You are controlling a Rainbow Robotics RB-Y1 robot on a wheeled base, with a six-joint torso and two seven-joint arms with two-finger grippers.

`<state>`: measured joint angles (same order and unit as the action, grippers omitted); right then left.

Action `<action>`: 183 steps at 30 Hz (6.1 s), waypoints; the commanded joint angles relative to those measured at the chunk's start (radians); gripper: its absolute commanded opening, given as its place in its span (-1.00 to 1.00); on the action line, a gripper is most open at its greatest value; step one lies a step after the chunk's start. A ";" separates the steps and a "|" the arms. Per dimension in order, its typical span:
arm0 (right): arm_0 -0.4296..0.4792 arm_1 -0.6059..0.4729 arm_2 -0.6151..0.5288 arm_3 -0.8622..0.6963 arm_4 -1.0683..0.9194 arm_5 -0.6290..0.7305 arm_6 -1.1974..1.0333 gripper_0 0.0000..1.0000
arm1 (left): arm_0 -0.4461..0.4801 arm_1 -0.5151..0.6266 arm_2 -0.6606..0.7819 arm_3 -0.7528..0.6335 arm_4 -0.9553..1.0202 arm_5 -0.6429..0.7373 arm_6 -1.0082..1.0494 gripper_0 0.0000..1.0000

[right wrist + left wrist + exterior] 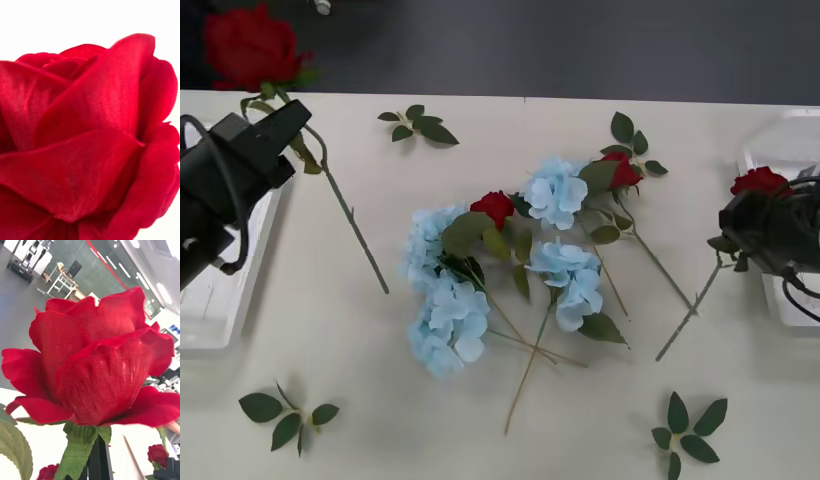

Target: Put the red flowers into the right box and the blue flowers into the left box

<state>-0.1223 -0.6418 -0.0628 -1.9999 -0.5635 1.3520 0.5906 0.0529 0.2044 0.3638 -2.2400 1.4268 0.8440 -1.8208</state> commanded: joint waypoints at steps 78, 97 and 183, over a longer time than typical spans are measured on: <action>0.108 -0.438 -0.212 0.365 -0.578 -0.438 1.129 1.00 | -0.599 -0.123 -0.071 0.569 0.386 0.938 -0.781 -1.00; 0.139 -0.384 -0.284 0.095 -1.063 -0.326 1.434 1.00 | -0.610 -0.181 -0.077 0.569 0.333 0.937 -0.772 -1.00; -0.178 -0.044 0.899 0.041 -1.018 -1.317 1.963 -1.00 | -0.610 -0.181 -0.077 0.569 0.333 0.937 -0.772 -1.00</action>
<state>-0.2794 -0.6971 0.8343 -1.9376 -1.5775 0.0421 2.5452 -0.5371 0.0256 0.2862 -1.6549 1.7591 1.7861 -2.5796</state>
